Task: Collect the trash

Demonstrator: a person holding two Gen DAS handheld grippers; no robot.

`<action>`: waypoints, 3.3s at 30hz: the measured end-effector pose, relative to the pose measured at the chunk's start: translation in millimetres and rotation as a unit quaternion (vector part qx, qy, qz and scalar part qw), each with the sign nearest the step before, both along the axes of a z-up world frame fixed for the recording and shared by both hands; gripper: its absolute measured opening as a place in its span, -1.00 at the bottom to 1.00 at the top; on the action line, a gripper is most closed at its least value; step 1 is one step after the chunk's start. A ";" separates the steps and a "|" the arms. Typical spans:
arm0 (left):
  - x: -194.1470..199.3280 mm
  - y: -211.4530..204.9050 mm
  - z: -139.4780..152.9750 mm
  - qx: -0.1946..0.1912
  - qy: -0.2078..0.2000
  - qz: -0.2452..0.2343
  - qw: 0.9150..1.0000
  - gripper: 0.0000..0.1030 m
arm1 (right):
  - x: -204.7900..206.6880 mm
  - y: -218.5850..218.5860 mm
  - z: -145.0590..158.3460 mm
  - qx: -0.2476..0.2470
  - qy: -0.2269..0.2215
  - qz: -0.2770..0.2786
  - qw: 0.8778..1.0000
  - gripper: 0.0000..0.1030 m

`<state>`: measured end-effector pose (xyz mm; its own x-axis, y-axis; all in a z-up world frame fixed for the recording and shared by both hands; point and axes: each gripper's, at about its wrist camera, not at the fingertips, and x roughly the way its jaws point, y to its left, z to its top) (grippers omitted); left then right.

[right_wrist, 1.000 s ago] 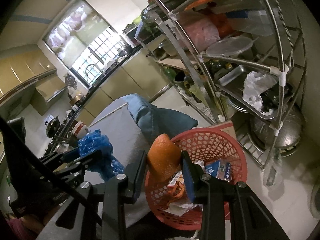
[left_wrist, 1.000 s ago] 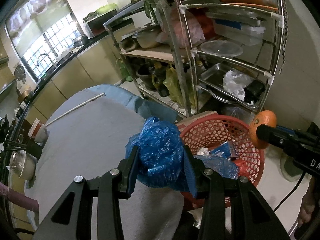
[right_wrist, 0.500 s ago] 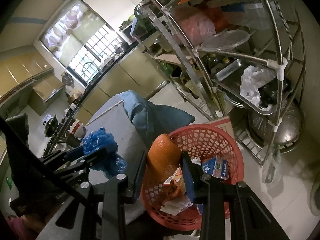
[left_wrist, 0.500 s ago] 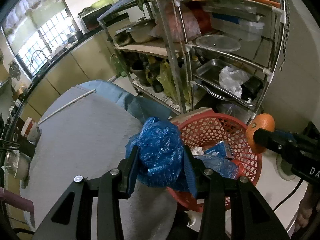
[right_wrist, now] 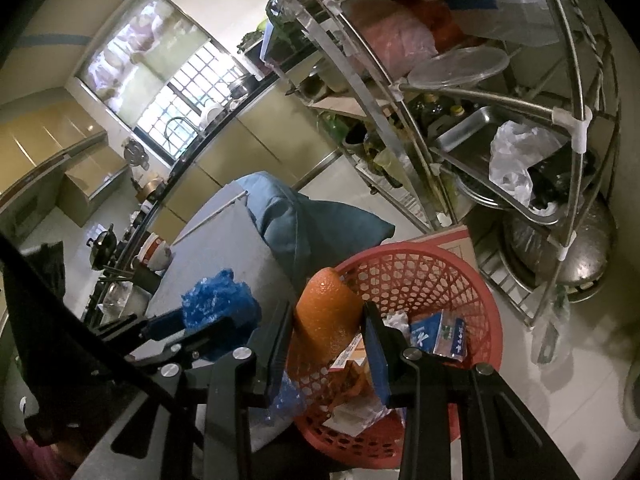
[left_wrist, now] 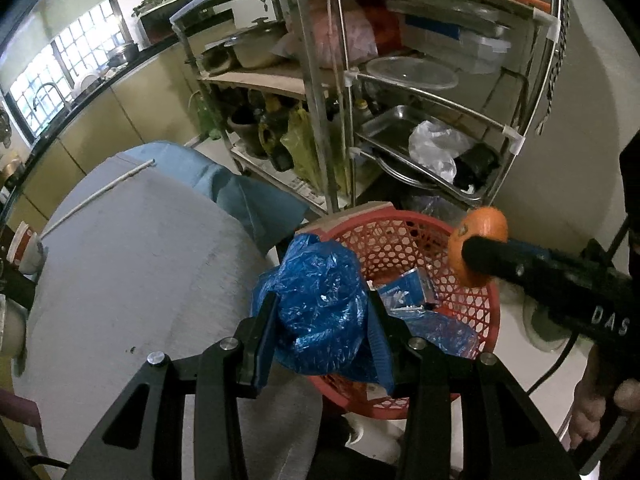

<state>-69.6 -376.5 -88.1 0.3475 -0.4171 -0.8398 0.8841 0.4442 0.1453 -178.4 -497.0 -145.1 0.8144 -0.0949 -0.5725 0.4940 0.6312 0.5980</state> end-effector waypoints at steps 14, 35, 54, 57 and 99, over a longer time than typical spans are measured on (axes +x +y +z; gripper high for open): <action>1.1 -0.2 -3.0 -0.003 0.008 -0.015 1.000 -0.08 | 12.2 -8.6 9.3 -0.004 -0.005 -0.011 1.000 -0.23; -7.9 38.4 35.6 -0.025 -0.033 0.018 0.999 0.48 | -3.9 19.1 35.2 -0.024 -0.025 -0.019 0.999 0.05; 44.3 152.1 73.5 -0.077 -0.060 0.162 0.982 0.56 | 44.5 119.3 76.5 -0.107 -0.019 0.069 0.992 0.10; 49.3 164.8 77.3 -0.081 -0.068 0.178 0.978 0.56 | 51.4 133.4 81.4 -0.125 -0.018 0.079 0.989 0.10; 104.2 375.3 103.3 -0.102 -0.138 0.409 0.896 0.56 | 166.4 333.8 115.4 -0.228 -0.023 0.252 0.940 0.19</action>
<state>34.5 -1.1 15.2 0.7893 -0.0627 -0.6108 0.1930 0.9697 0.1499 -12.0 -163.2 -29.7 0.8447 0.0828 -0.5288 0.0434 0.9741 0.2218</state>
